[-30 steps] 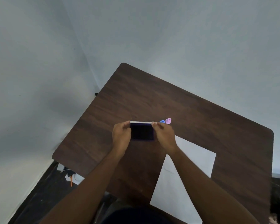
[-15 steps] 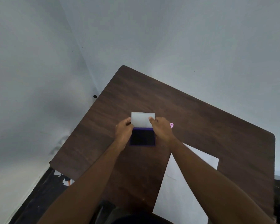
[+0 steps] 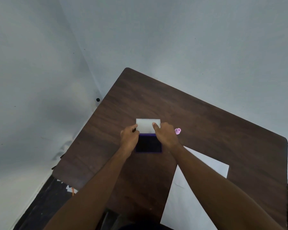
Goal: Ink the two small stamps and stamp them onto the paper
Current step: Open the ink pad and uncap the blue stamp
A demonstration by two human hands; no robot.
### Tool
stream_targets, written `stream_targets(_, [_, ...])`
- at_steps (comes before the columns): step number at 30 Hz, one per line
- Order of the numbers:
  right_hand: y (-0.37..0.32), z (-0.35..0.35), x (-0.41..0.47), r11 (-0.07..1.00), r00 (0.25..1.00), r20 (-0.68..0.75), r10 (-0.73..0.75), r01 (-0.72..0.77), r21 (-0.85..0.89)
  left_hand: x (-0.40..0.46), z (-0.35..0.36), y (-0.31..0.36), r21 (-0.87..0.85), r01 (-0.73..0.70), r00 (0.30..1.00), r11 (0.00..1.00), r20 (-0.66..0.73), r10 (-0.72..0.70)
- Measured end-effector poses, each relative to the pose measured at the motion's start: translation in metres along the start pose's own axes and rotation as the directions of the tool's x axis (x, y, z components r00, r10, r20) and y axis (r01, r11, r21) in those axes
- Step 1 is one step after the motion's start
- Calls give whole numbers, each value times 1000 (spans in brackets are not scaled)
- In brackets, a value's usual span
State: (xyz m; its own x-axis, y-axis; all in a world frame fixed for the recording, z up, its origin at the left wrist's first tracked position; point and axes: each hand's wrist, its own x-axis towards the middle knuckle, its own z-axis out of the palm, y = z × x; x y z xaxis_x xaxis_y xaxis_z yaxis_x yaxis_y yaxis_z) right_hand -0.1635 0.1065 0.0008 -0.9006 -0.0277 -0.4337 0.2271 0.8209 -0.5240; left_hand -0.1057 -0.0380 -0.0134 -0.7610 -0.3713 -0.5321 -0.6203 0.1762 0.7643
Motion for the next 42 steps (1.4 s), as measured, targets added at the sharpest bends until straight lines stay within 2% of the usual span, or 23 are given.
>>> stream_targets(3, [4,-13,-9,973,979,-86,-187,172,-153,-5,-1,2,157,-122,989,980,-66,134])
stream_targets(6, [19,-30,-19,917,912,-190,-363,314,-245,-13,6,4,132,-240,970,962,-19,244])
stream_targets(9, [45,-41,-20,921,918,-214,-335,272,-278,-22,20,7,106,-289,957,951,55,285])
stream_targets(12, [62,-41,-16,934,940,-159,-303,259,-247,-30,31,12,63,-271,961,961,72,266])
stream_targets(16, [67,-30,-12,921,951,-92,-296,258,-292,-35,42,21,88,-266,961,960,98,257])
stream_targets(20, [66,-20,-14,923,952,-92,-293,256,-287,-35,45,28,133,-322,943,937,132,306])
stream_targets(25, [59,-17,-14,941,960,-154,-236,186,-282,-35,45,31,162,-346,933,924,159,322])
stream_targets(28, [59,-13,-12,882,945,-99,-311,248,-400,-36,47,30,151,-332,937,931,170,307])
stream_targets(32, [62,-12,-8,858,925,-119,-362,280,-431,-44,47,25,103,-321,935,941,190,298])
stream_targets(34, [60,-16,-11,890,909,-180,-375,298,-346,-47,44,22,83,-338,930,938,181,319])
stream_targets(36, [58,-23,-18,971,906,-355,-230,239,-17,-48,41,20,82,-341,933,937,152,326])
stream_targets(37, [58,-26,-23,966,909,-404,-98,184,180,-48,40,19,78,-337,935,938,140,325])
stream_targets(39, [59,-34,-34,869,943,-309,125,46,492,-48,40,18,59,-335,935,940,140,325])
stream_targets(42, [61,-41,-47,627,977,-84,198,-61,776,-50,42,22,22,-303,937,953,192,294])
